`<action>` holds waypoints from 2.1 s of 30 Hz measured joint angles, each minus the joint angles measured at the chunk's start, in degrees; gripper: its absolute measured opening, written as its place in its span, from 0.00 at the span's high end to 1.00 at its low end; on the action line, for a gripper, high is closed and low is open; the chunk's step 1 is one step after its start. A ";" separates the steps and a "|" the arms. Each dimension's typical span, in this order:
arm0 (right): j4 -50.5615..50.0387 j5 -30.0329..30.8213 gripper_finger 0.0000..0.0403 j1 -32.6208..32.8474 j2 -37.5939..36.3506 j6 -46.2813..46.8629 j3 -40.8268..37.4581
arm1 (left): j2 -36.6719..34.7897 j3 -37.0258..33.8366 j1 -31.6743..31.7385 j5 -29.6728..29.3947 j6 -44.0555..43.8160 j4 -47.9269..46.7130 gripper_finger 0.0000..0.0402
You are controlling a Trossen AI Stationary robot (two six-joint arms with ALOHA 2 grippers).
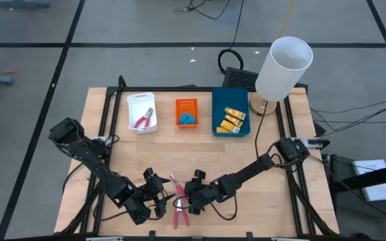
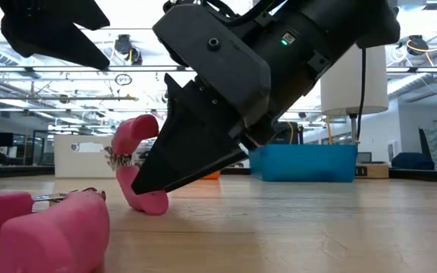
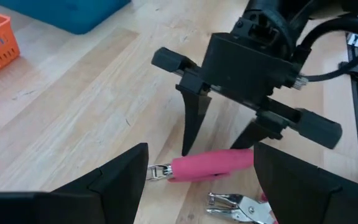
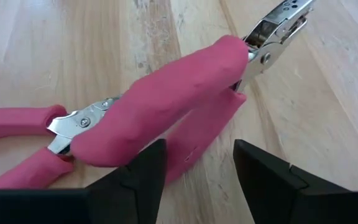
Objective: Pick & Place School Supplies
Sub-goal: Put the ticket punch into the white bin
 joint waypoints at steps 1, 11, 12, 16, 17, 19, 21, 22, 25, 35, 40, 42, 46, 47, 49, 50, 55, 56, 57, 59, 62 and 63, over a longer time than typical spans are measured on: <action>0.21 -0.21 0.55 0.01 0.00 0.11 -0.01 | 0.00 0.00 0.19 0.00 0.10 0.01 0.26; 6.45 -6.07 0.55 0.59 0.41 -2.77 -0.58 | 0.00 0.00 0.81 0.11 0.21 0.22 0.26; 6.58 -5.89 0.56 0.44 0.33 -2.79 -1.12 | 0.00 0.00 0.89 0.11 0.25 0.31 0.26; 7.70 -4.28 0.59 -0.11 0.20 -1.68 -2.99 | 0.00 0.00 1.00 0.11 0.33 0.29 0.26; 8.16 -4.23 0.60 -0.21 0.20 -1.72 -3.30 | 0.00 0.00 1.00 0.12 0.39 0.30 0.26; 10.17 -4.39 0.62 -0.31 0.15 -1.62 -4.03 | 0.00 0.00 1.04 0.11 0.42 0.41 0.26; 12.64 -4.36 0.64 -0.30 0.18 -1.94 -4.56 | 0.00 0.00 1.02 0.12 0.59 0.45 0.26; 13.45 -4.35 0.65 -0.28 0.20 -2.28 -4.66 | 0.00 0.00 1.03 0.12 0.62 0.45 0.26; 14.42 -4.36 0.68 -0.33 0.22 -2.92 -4.66 | 0.00 0.00 1.04 0.14 0.45 0.45 0.26; 15.24 -3.95 0.93 -0.48 0.24 -7.19 -4.68 | 0.00 0.00 1.04 0.79 0.42 0.95 0.26; 15.29 -3.82 0.97 -0.75 0.24 -9.33 -4.68 | 0.00 0.00 1.04 0.79 0.42 0.95 0.26; 14.54 -3.88 0.98 -0.90 0.15 -9.56 -4.68 | 0.00 0.00 1.04 0.79 0.47 0.94 0.26; 9.51 -1.37 0.99 -0.92 -1.86 -10.65 -4.68 | 0.00 0.00 1.04 0.79 0.77 0.93 0.26; 8.17 -0.25 0.99 -0.92 -2.51 -11.01 -4.70 | 0.00 0.00 1.04 0.79 0.77 0.90 0.26; 6.72 1.02 0.99 -0.95 -3.94 -12.26 -4.70 | 0.00 0.00 1.04 0.79 0.77 0.93 0.26; 5.81 1.82 0.99 -0.89 -4.76 -12.58 -4.72 | -0.01 0.00 1.04 0.79 0.77 0.93 0.26; 5.09 2.47 1.00 -0.69 -7.81 -15.05 -4.70 | 0.00 0.00 1.04 0.78 0.82 1.07 0.26; 4.51 2.75 1.00 -0.63 -8.33 -15.55 -4.70 | 0.00 0.00 1.04 0.78 1.00 1.15 0.26; 4.07 3.71 1.00 -0.45 -8.69 -16.16 -4.70 | 0.00 0.00 1.04 0.77 1.38 1.23 0.26; 3.13 5.81 1.00 -0.34 -9.64 -17.17 -4.70 | 0.00 0.00 1.04 0.77 1.45 1.60 0.26; -0.29 8.89 1.00 -0.35 -11.13 -17.37 -4.68 | 0.00 0.00 1.25 0.77 1.47 1.73 0.26; -1.39 10.02 1.00 -0.37 -11.46 -17.41 -4.64 | 0.00 0.00 1.35 0.77 1.47 1.81 0.26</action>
